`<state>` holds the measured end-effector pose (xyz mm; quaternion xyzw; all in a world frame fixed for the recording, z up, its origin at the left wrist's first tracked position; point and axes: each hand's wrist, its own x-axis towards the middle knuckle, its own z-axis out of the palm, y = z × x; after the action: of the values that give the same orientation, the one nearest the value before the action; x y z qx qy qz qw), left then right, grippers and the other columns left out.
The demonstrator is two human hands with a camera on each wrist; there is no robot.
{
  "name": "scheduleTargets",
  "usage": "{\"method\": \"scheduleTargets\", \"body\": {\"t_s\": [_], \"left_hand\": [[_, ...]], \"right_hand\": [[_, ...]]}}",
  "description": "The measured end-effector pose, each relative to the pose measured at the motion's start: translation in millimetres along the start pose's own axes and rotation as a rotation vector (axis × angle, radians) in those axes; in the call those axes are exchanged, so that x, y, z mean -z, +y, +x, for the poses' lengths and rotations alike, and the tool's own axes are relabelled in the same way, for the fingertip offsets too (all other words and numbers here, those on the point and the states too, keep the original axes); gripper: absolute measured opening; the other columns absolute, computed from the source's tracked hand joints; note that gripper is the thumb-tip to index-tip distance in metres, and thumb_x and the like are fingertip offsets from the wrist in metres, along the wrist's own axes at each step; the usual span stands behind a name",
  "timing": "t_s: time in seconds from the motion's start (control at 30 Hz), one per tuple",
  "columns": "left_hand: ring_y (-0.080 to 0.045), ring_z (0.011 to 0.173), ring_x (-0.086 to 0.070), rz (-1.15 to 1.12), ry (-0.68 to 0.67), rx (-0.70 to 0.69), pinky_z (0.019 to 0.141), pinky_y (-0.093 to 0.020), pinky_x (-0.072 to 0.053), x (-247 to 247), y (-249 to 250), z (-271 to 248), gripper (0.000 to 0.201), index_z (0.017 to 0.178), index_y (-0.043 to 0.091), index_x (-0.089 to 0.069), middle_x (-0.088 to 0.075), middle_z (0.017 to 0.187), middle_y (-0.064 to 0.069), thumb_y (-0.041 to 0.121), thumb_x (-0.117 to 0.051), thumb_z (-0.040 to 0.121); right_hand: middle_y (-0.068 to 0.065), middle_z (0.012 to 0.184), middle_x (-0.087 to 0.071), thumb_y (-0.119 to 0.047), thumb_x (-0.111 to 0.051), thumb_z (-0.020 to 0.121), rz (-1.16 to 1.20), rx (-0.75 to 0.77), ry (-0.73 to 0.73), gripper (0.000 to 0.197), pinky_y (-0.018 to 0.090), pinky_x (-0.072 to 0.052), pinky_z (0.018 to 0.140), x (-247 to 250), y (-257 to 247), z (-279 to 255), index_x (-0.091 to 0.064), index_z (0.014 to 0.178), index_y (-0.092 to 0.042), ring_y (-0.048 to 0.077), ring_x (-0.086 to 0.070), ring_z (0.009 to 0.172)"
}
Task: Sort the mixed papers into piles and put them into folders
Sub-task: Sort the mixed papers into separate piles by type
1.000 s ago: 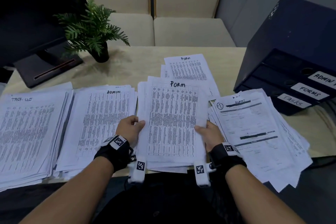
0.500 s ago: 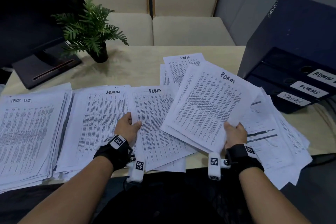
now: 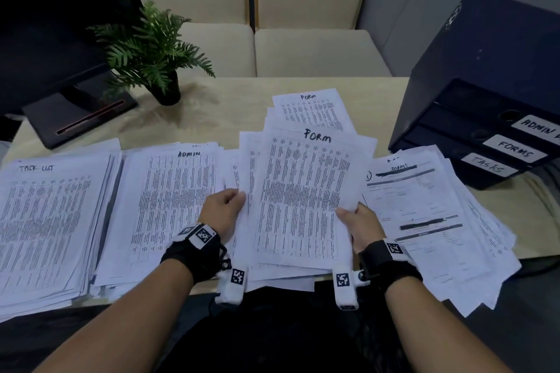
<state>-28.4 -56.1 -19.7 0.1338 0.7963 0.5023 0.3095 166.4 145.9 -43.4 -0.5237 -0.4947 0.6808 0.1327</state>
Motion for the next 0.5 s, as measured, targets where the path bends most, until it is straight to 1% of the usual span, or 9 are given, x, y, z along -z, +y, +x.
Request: {"method": "scheduleTargets", "body": {"t_s": [0.07,0.13,0.2,0.23,0.27,0.3,0.33,0.43,0.5], "left_hand": [[-0.015,0.058,-0.055,0.008,0.009,0.009,0.058,-0.022,-0.043,-1,-3,0,0.018,0.077,0.008,-0.067,-0.06,0.065,-0.003,0.015,-0.059,0.091],[-0.016,0.061,-0.058,0.013,0.062,0.032,0.065,-0.029,-0.048,0,-11,4,0.015,0.073,0.011,-0.069,-0.066,0.067,-0.004,0.016,-0.065,0.087],[-0.02,0.06,-0.056,-0.01,0.098,0.056,0.063,-0.035,-0.05,1,-16,7,0.022,0.07,0.005,-0.066,-0.065,0.067,-0.012,0.021,-0.073,0.082],[-0.019,0.056,-0.05,-0.026,0.109,0.07,0.056,-0.034,-0.046,2,-20,9,0.03,0.067,0.001,-0.06,-0.059,0.062,-0.016,0.024,-0.075,0.08],[-0.017,0.051,-0.04,-0.03,0.113,0.075,0.051,-0.029,-0.037,3,-22,10,0.036,0.064,0.002,-0.053,-0.047,0.057,-0.015,0.026,-0.076,0.078],[-0.015,0.05,-0.031,-0.02,0.111,0.072,0.051,-0.026,-0.027,4,-23,11,0.039,0.064,0.006,-0.048,-0.037,0.058,-0.012,0.028,-0.077,0.078],[-0.016,0.05,-0.03,-0.016,0.108,0.067,0.053,-0.026,-0.024,5,-25,13,0.04,0.065,0.008,-0.047,-0.037,0.06,-0.01,0.031,-0.076,0.078],[-0.021,0.062,-0.053,0.003,0.119,0.051,0.064,-0.03,-0.044,8,-34,17,0.052,0.081,0.0,-0.06,-0.061,0.075,-0.009,0.049,-0.073,0.07],[-0.018,0.064,-0.051,0.02,0.138,0.045,0.063,-0.029,-0.04,8,-34,17,0.057,0.086,-0.002,-0.06,-0.06,0.076,-0.008,0.052,-0.071,0.069]], "right_hand": [[0.014,0.1,-0.072,0.0,-0.06,0.091,-0.032,-0.012,0.003,0.015,0.051,-0.052,0.092,-3,3,2,-0.069,0.098,-0.009,0.035,-0.067,0.097],[0.014,0.1,-0.073,-0.001,-0.063,0.089,-0.046,-0.014,0.012,0.015,0.052,-0.052,0.092,-5,5,2,-0.071,0.094,-0.012,0.035,-0.067,0.099],[0.012,0.096,-0.074,-0.005,-0.067,0.087,-0.071,-0.004,0.039,0.013,0.052,-0.054,0.09,-5,9,3,-0.073,0.093,-0.014,0.033,-0.069,0.095],[0.01,0.093,-0.075,-0.006,-0.068,0.086,-0.084,0.011,0.059,0.012,0.05,-0.055,0.088,-5,9,3,-0.074,0.092,-0.014,0.031,-0.07,0.091],[0.009,0.091,-0.075,-0.006,-0.068,0.085,-0.093,0.025,0.09,0.012,0.046,-0.056,0.087,-4,9,2,-0.074,0.092,-0.014,0.029,-0.07,0.087],[0.009,0.089,-0.074,-0.006,-0.067,0.086,-0.096,0.041,0.131,0.012,0.041,-0.056,0.084,-3,9,2,-0.073,0.092,-0.013,0.027,-0.07,0.083],[0.008,0.089,-0.074,-0.006,-0.066,0.086,-0.082,0.062,0.182,0.012,0.037,-0.056,0.08,0,8,2,-0.073,0.092,-0.013,0.025,-0.069,0.081],[0.005,0.087,-0.071,-0.008,-0.063,0.088,0.01,0.09,0.363,0.009,0.032,-0.052,0.076,18,5,3,-0.069,0.091,-0.015,0.024,-0.066,0.081],[0.006,0.089,-0.07,-0.009,-0.063,0.09,0.073,0.077,0.418,0.01,0.035,-0.053,0.079,32,6,6,-0.067,0.085,-0.017,0.026,-0.066,0.084]]}}
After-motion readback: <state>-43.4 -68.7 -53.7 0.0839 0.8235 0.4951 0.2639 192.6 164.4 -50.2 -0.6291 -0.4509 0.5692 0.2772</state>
